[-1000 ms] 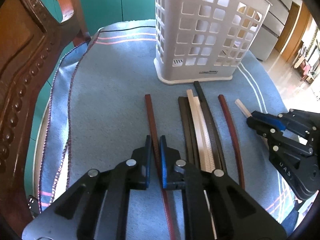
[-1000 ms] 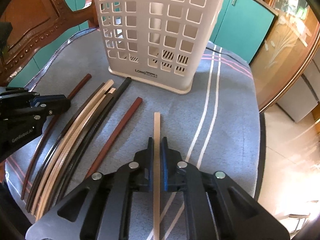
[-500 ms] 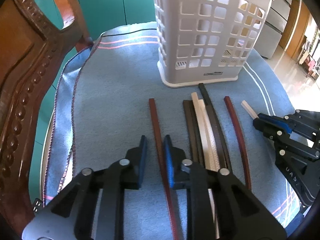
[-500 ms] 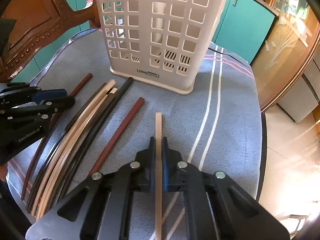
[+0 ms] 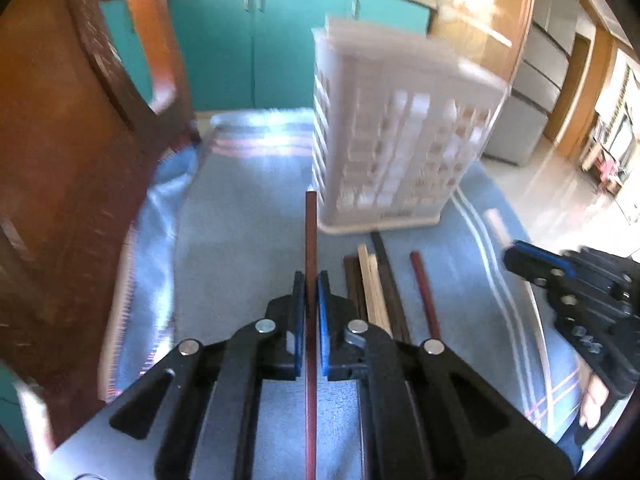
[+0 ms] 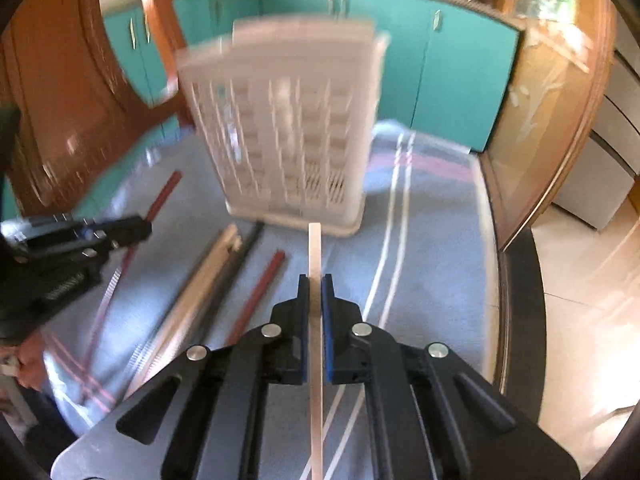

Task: Organize utensils
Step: 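Lift both held chopsticks and lower them into the white basket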

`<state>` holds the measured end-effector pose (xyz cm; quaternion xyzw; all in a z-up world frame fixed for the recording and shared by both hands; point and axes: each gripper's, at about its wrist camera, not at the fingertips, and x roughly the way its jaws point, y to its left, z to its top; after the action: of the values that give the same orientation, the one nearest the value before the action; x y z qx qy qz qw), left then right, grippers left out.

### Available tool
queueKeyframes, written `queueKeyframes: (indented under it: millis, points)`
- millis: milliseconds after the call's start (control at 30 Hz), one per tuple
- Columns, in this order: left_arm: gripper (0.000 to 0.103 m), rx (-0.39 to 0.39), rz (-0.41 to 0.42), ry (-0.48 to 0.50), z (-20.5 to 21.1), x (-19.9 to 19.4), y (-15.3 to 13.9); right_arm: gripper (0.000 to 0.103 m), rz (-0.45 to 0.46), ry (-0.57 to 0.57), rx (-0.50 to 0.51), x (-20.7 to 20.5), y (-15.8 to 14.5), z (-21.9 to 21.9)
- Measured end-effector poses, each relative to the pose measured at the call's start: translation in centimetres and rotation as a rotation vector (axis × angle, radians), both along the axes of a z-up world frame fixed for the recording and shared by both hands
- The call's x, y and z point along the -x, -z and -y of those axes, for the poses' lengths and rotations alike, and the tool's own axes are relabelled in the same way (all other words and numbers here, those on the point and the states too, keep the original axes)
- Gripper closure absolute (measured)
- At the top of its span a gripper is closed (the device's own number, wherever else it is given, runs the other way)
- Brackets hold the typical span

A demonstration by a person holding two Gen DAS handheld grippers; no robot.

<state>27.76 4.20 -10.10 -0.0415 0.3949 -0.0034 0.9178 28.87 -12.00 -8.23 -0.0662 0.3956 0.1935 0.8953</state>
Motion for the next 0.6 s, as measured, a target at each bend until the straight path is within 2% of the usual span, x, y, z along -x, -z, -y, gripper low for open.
queueKeyframes:
  millis: [67,233,433,600]
  points:
    - [0.096,0.033,0.063,0.007,0.1,1.6,-2.6,0.096,0.023,0.005,-0.074,1.5,-2.2,1.1]
    - [0.096,0.058,0.161,0.051,1.4,5.1,-7.3,0.096,0.126,-0.007,-0.125,4.9,-7.6,2.3]
    - [0.096,0.042,0.253,0.083,1.6,6.2,-12.6,0.096,0.238,-0.018,-0.205,7.5,-13.8,4.0]
    - [0.096,0.043,0.317,0.092,1.3,5.8,-16.4,0.096,0.295,-0.022,-0.237,7.3,-17.2,4.8]
